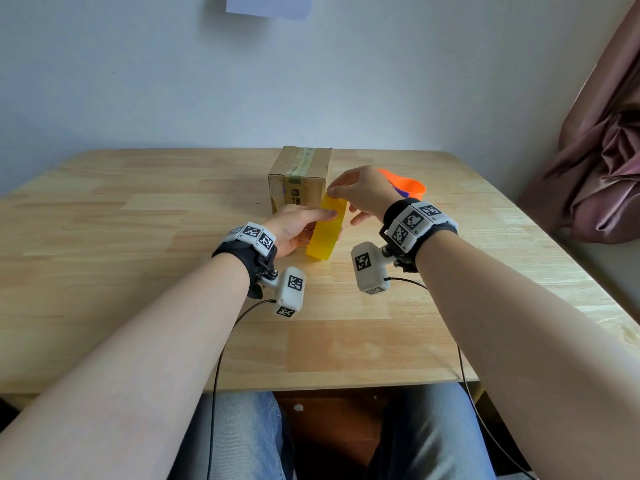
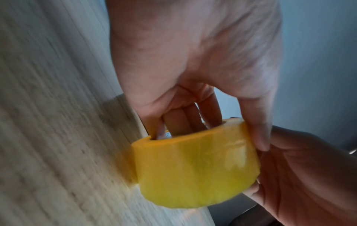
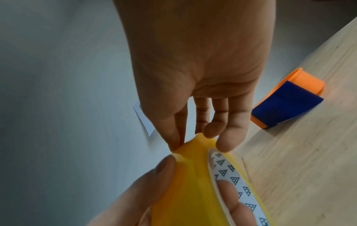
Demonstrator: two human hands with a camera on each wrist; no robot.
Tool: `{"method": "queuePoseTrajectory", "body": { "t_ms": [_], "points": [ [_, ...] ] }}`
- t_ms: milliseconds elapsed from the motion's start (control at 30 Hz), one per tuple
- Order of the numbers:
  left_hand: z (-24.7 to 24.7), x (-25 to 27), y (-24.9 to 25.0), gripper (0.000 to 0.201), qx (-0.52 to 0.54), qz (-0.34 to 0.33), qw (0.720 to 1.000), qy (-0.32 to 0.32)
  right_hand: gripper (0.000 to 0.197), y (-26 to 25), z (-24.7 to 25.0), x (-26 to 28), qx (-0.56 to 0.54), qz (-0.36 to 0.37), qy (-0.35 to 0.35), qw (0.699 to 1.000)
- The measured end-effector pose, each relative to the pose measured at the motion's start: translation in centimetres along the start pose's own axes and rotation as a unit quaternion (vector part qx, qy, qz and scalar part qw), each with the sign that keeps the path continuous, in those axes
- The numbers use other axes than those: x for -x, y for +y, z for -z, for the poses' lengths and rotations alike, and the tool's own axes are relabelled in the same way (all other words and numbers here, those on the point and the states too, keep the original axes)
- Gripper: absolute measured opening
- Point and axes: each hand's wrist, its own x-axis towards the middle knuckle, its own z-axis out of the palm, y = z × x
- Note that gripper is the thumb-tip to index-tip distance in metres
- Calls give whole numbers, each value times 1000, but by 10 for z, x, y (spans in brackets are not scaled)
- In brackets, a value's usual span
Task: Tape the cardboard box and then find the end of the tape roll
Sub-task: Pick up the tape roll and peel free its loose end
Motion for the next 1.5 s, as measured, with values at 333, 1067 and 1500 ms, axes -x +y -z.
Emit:
{"method": "queuePoseTrajectory", "body": {
  "t_ms": [333,1067,1500],
  "points": [
    [0,4,2,42,-3,-3,1000,-17,18,3,-3,-4,45,19,10,999],
    [-4,11,5,27,29,-14,999,-28,22,30,1,0,-114,-1,-14,993],
    [-2,7,3,22,21,-18,999,-37,15,32,0,-5,-50,60,7,997]
  ]
}}
